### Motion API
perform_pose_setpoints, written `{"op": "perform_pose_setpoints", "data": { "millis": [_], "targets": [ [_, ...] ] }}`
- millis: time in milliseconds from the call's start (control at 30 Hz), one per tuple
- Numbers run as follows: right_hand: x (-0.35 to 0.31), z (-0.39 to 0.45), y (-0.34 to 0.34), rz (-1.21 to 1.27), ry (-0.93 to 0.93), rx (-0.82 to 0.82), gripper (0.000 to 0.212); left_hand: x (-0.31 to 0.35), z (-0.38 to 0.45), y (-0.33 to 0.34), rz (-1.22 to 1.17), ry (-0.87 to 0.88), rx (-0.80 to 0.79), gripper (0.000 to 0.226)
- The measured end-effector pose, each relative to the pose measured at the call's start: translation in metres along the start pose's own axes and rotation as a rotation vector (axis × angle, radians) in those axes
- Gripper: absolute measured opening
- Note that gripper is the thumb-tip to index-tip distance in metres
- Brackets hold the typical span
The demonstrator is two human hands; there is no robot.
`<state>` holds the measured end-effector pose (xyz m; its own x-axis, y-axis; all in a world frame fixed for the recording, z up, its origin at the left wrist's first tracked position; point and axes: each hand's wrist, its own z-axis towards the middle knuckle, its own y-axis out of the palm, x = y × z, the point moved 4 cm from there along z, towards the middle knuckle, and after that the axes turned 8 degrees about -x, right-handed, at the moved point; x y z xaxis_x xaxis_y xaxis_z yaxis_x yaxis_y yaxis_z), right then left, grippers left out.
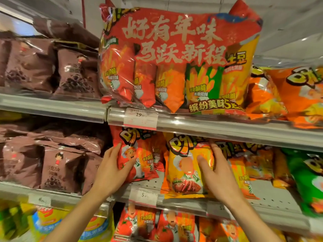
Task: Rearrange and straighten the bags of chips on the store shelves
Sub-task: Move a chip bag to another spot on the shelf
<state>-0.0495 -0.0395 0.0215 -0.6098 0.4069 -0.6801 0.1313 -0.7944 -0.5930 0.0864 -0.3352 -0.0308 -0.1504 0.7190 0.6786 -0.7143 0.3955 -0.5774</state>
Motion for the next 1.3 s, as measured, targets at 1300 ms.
{"op": "perform_pose_setpoints", "data": {
  "millis": [1300],
  "targets": [
    [0.187,0.012,-0.211,-0.747,-0.137,-0.134,0.059,0.305,-0.072,0.279,0.059,0.243,-0.22,0.064]
  ]
}}
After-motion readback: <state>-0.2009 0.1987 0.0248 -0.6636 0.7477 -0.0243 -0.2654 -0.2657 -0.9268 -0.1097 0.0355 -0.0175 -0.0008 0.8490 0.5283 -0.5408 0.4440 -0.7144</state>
